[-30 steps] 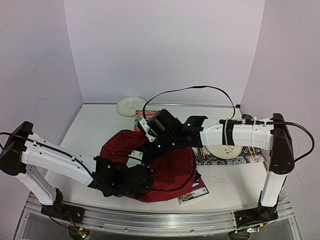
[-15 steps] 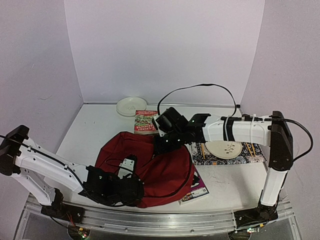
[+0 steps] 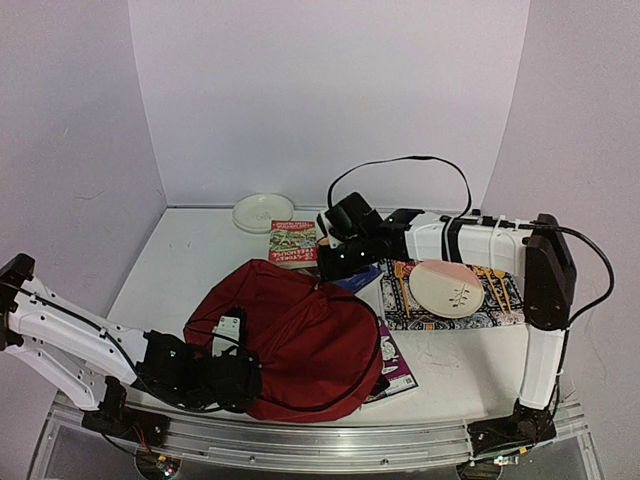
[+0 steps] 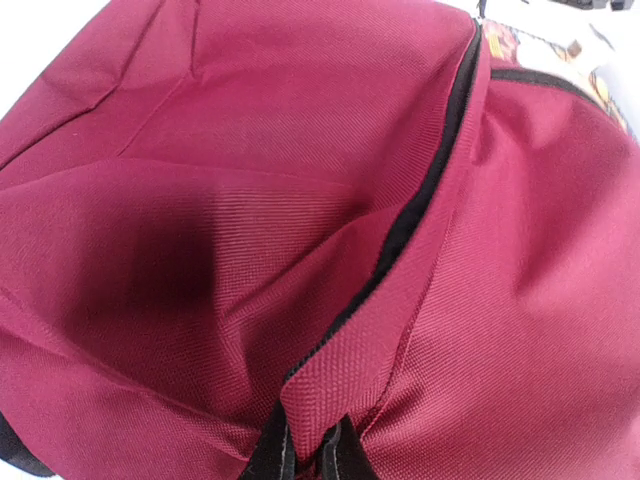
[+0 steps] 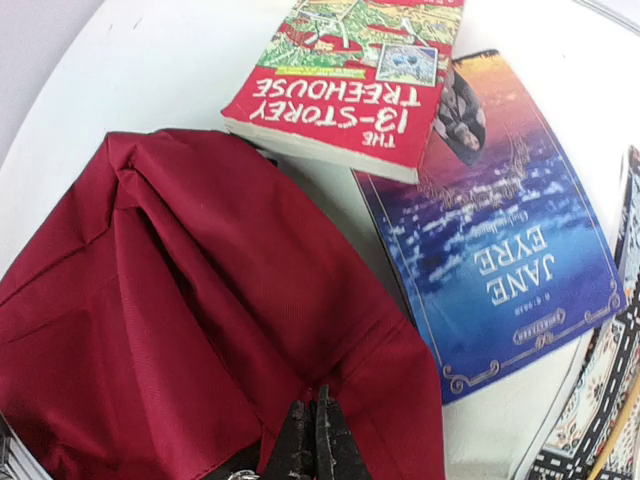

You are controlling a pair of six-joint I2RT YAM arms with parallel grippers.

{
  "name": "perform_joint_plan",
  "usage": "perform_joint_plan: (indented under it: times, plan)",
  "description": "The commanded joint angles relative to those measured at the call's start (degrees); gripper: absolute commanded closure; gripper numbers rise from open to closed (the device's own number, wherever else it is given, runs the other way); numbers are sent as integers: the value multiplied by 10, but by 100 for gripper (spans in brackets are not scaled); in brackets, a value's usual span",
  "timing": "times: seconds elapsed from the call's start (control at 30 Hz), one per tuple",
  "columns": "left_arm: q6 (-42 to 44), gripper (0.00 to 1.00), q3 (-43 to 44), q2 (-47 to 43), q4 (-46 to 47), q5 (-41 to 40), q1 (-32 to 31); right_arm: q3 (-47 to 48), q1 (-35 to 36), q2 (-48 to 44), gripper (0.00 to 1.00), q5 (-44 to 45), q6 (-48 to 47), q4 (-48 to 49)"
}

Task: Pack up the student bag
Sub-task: Zip the lower front pocket of the student bag, then adjust the book in the student bag.

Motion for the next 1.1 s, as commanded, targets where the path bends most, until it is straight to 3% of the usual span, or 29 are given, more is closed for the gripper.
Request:
perform_joint_plan:
  times: [0.0,0.2,0.33,0.5,0.63,0.83,0.93,1.07]
  plan:
    - [-61,100,-15,-22,-112,11,-8,63,-54,24,100,54,-32,15]
    - [-115,100,-17,-45,-138,-6,-8,100,-63,60,100,-34,-49,17]
    - [-83,100,18,-42,-138,-30,-7,114,-60,65,100,-143,-55,23]
    - [-48,100,76,-33,-137,-48,18,100,-52,28,91,-180,-66,23]
    - [-33,100,96,-60,-128,-42,51,68,-49,-21,80,-186,-72,23]
    - [7,100,131,-98,-115,-44,65,-9,-43,-101,57,-171,-64,20]
    - [23,100,160,-82,-114,-43,67,-54,-42,-135,43,-129,-39,0]
    - [39,100,187,-47,-113,-35,67,-118,-43,-173,32,-93,-1,-34]
